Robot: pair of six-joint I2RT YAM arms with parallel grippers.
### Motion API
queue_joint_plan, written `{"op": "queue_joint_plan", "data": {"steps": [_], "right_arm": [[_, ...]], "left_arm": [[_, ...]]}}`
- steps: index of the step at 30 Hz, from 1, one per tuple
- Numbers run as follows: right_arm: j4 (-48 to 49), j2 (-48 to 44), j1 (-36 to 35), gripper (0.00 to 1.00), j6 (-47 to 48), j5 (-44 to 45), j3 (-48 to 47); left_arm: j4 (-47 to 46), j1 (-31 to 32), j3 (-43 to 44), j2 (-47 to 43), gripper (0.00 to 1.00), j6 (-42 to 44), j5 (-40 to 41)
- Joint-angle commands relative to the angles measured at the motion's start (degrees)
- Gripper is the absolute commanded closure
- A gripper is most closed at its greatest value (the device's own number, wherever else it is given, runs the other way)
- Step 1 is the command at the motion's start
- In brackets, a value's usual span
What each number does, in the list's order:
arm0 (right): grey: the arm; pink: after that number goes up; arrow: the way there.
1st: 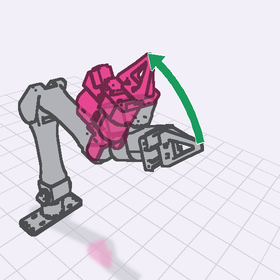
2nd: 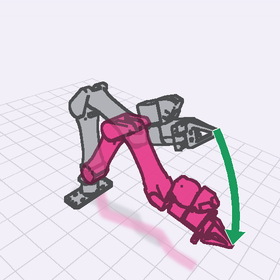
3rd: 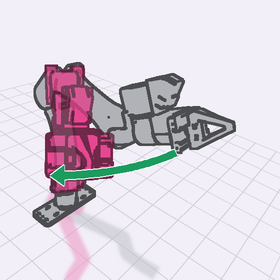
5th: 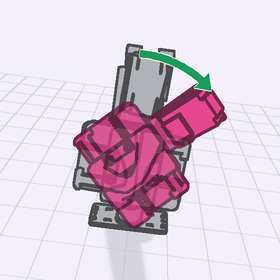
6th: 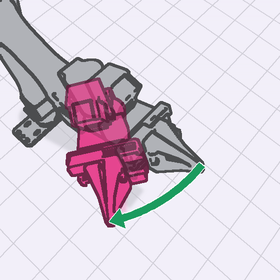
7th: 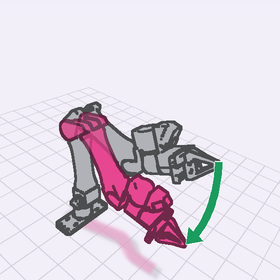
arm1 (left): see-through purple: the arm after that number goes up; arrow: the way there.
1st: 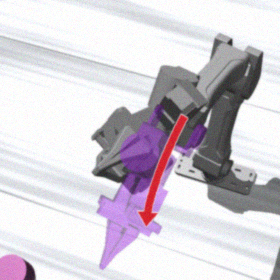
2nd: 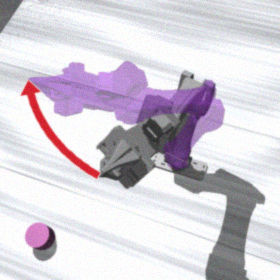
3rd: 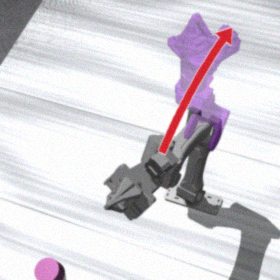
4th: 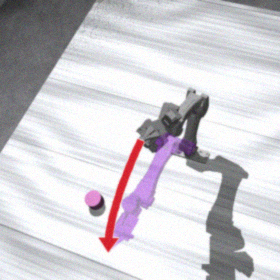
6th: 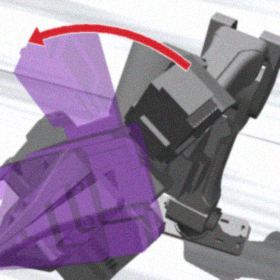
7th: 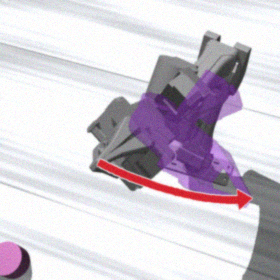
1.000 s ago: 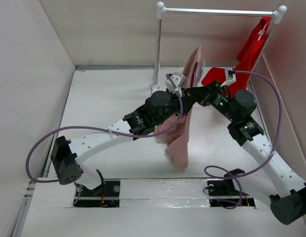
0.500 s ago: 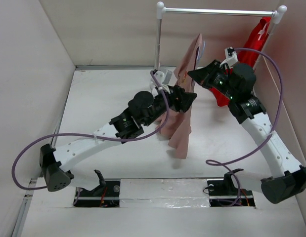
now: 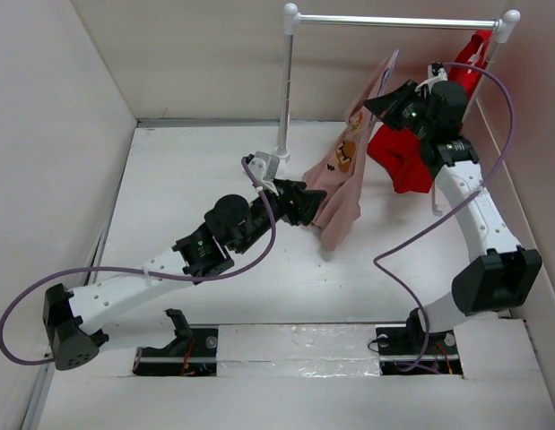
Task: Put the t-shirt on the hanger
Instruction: Place the hanger at the clothesline.
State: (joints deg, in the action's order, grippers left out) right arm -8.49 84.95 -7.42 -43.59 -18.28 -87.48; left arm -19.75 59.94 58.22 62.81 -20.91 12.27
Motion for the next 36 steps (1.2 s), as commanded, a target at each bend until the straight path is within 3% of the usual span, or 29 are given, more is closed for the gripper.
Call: {"op": "queue_joint_plan", "data": {"steps": [1, 10, 23, 36], "right_arm": [[11.21, 1.09, 2.76, 1.00, -2.10, -4.65, -5.14], [11.92, 4.62, 7.16, 1.00, -3.25, -6.15, -9.81], [6.21, 14.45, 14.44, 1.00, -3.25, -7.64, -23.77], [4.98, 21.75, 19.11, 1.00, -4.13, -10.37, -30.20]], "left_arm": [[-2.49, 0.09, -3.80, -3.04, 0.45, -1.15, 0.12], [-3.72, 0.09, -14.53, -5.06, 0.46, -5.28, -1.55], [-5.83, 0.09, -16.64, -3.65, 0.48, -5.99, -5.51], [-8.73, 0.09, -16.47, 0.56, 0.49, -6.43, -9.46]]}}
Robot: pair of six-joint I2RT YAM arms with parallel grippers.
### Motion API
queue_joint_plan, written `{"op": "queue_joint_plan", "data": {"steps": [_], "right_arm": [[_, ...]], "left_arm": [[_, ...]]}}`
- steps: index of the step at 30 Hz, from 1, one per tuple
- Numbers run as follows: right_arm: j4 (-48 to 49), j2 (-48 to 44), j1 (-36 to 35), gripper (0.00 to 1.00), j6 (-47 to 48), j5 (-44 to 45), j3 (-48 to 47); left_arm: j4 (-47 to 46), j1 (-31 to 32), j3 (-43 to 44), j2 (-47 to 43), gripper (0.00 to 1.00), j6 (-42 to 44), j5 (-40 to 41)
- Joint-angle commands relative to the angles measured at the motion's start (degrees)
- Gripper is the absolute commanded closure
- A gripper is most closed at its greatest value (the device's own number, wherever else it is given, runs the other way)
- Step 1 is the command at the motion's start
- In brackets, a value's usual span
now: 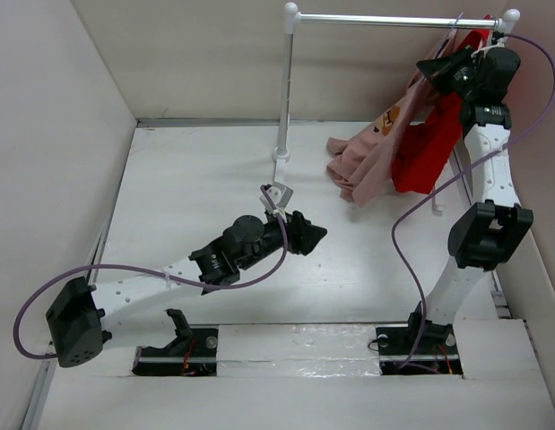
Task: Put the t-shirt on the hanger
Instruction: Place the hanger at the clothesline.
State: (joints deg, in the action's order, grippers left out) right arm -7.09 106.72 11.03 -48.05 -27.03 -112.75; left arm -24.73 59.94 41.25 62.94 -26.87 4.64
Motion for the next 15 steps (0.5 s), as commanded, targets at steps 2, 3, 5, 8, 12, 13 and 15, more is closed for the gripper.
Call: {"op": "queue_joint_plan", "data": {"steps": [2, 3, 5, 8, 12, 13, 15], "right_arm": [[3.75, 0.42, 1.19, 1.00, 0.50, -1.54, -5.38], [4.27, 0.25, 1.19, 1.00, 0.50, -1.45, -4.94], [5.07, 0.42, 1.71, 1.00, 0.50, -1.45, -3.62], [5.68, 0.60, 2.33, 1.00, 0.68, -1.98, -2.40], [9.90, -0.89, 4.17, 1.00, -0.46, -3.11, 2.26], [10.51, -1.24, 4.70, 1.00, -0.72, -3.38, 2.97], [11.75, -1.34, 5.23, 1.00, -1.34, -4.08, 4.29]], "left_arm": [[-4.01, 0.09, 0.14, 0.61, 0.49, -0.64, -1.83], [-4.36, 0.09, -0.03, 0.69, 0.49, -0.72, -1.92], [-4.80, 0.09, -0.38, 1.13, 0.49, -0.73, -2.01], [-4.80, 0.09, -0.04, 1.92, 0.49, -0.73, -2.53], [-4.97, 0.09, -0.12, 2.98, 0.49, -0.72, -2.97], [-5.06, 0.09, -0.21, 3.07, 0.49, -0.99, -2.89], [-5.41, 0.09, -0.73, 2.98, 0.49, -1.34, -2.80]]}}
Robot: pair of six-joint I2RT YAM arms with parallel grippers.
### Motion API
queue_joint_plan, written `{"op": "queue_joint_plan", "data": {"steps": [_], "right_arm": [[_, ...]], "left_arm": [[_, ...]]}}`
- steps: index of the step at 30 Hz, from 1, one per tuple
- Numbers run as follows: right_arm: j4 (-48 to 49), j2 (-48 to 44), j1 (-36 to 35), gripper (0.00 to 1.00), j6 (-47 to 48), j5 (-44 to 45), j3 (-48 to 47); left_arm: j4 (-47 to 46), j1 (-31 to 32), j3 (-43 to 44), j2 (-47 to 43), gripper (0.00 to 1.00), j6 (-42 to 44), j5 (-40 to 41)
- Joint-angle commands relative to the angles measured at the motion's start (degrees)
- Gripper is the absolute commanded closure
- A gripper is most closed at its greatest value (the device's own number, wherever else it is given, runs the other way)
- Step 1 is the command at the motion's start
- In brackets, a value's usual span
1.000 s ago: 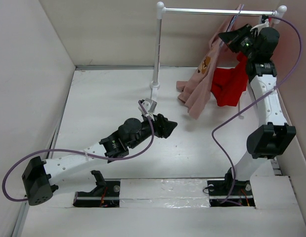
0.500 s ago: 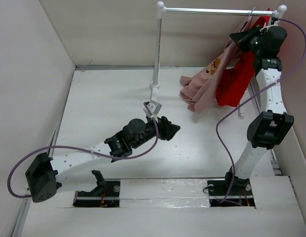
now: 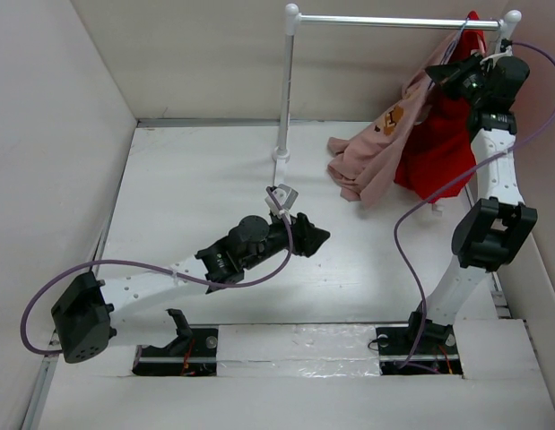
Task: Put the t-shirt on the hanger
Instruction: Place the hanger at the clothesline, then reset both arms
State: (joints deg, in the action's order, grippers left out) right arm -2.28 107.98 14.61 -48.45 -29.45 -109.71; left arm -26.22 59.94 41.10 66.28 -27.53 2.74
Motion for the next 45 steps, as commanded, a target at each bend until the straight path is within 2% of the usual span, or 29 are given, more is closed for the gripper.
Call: {"op": "queue_joint_plan", "data": {"steps": [1, 3, 4, 6, 7, 9, 10, 13, 15, 16, 17, 18, 22, 26, 28, 33, 38, 42, 45], "right_arm": [[7.03, -2.43, 1.65, 1.00, -0.95, -2.01, 1.25], [7.03, -2.34, 2.26, 0.99, -1.12, -3.24, 1.25], [7.20, -2.51, 2.26, 0.90, -1.21, -3.59, 1.43], [8.17, -3.65, 2.88, 0.79, -2.00, -4.56, 1.95], [8.69, -4.35, 2.88, 0.69, -2.18, -4.74, 3.09], [9.75, -7.16, 3.40, 0.60, -2.88, -4.56, 4.32], [9.67, -8.13, 3.41, 0.52, -2.88, -4.39, 4.77], [10.19, -13.40, 3.41, 0.39, -3.32, -3.07, 7.75], [10.28, -16.39, 3.41, 0.35, -3.15, -1.32, 11.17], [10.54, -19.71, 3.41, 0.28, -2.88, 1.39, 12.58], [10.72, -21.13, 3.41, 0.11, -2.53, 2.98, 13.98], [10.29, -22.45, 2.80, 0.00, -1.05, 5.78, 16.35], [9.31, -28.69, 1.74, 0.00, 0.90, 10.10, 23.38], [16.06, -41.58, 0.42, 0.00, -1.21, 12.66, 35.68], [18.45, -46.79, -1.16, 0.00, -2.09, 11.88, 42.61], [22.50, -61.98, -7.21, 0.00, -2.27, 6.09, 52.13], [13.21, -73.33, -11.18, 0.00, 1.59, -3.67, 57.58], [2.74, -83.97, -11.71, 0.00, 6.86, -4.91, 63.11], [-5.44, -89.25, -13.29, 0.00, 9.76, -3.77, 63.74]], "left_arm": [[-4.02, 0.09, -0.76, -0.36, 0.49, -0.77, -0.90], [-3.93, 0.09, -1.02, -0.63, 0.49, -1.21, -0.81], [-3.93, 0.09, -1.11, -0.80, 0.49, -1.39, -0.64], [-3.67, 0.09, -1.20, -1.33, 0.49, -1.65, -0.46], [-3.58, 0.09, -1.20, -1.68, 0.49, -1.82, -0.37], [-3.05, 0.09, -1.02, -2.55, 0.49, -2.09, -0.20], [-2.88, 0.09, -1.02, -3.08, 0.49, -2.18, -0.11], [-1.04, 0.09, -0.32, -4.84, 0.49, -2.35, 0.86], [2.11, 0.09, 0.81, -6.50, 0.49, -2.53, 3.31], [3.61, 0.09, 1.43, -7.12, 0.49, -3.14, 4.63], [5.20, 0.09, 1.96, -7.74, 0.48, -3.23, 6.03], [7.91, 0.09, 3.01, -9.23, 0.46, -3.15, 8.48], [13.20, 0.09, 5.56, -13.36, 0.42, -2.97, 12.19], [15.49, 0.09, 6.45, -18.37, 0.37, -3.06, 14.57], [16.90, 0.09, 6.71, -21.53, 0.36, -3.67, 16.85], [20.31, 0.09, 5.48, -30.39, 0.34, -5.51, 21.94], [28.65, 0.09, 3.11, -39.63, 0.33, -9.91, 26.34], [34.20, 0.09, -2.50, -49.20, 0.33, -14.12, 26.62], [34.48, 0.09, -6.19, -55.09, 0.34, -16.41, 26.00]]}}
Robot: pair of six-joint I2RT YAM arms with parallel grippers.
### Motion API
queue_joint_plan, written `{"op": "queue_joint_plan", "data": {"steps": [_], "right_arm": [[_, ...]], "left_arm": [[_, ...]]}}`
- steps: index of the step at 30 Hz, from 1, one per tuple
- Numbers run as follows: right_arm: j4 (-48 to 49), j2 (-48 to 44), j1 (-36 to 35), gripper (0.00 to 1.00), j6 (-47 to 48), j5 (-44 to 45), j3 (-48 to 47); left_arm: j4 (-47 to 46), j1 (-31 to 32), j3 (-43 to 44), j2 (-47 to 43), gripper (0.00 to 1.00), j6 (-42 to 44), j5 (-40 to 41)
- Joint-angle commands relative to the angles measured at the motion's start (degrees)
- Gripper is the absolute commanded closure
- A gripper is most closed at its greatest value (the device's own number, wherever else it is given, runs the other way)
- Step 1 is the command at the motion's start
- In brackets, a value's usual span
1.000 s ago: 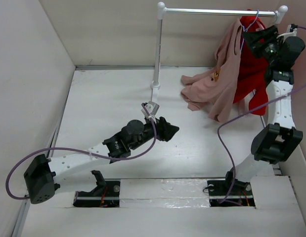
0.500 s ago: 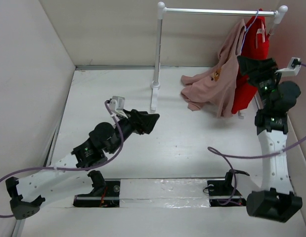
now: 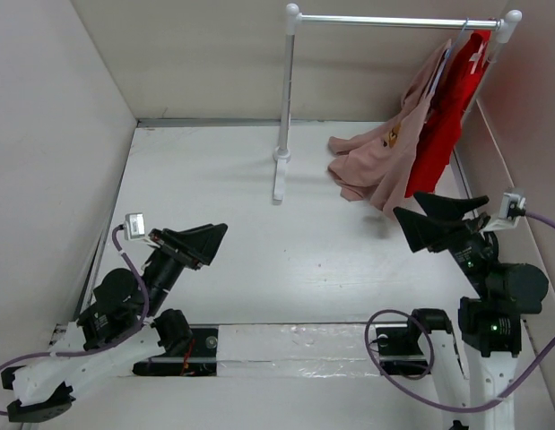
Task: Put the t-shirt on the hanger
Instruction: Reset both arms
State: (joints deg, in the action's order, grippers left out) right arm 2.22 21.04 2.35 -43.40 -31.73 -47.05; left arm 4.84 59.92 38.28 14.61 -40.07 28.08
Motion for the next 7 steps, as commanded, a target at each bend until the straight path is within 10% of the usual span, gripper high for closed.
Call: {"op": "queue_joint_plan", "data": {"steps": [1, 7], "right_arm": [[-10.82, -3.19, -1.73, 0.00, 5.16, -1.58, 1.52], [-15.75, -4.34, -1.73, 0.00, 6.92, -2.11, 0.82]], "left_arm": [[2.99, 0.11, -4.26, -4.75, 0.35, -4.04, 0.49], [0.43, 0.11, -5.50, -7.32, 0.31, -3.26, -1.09]]}}
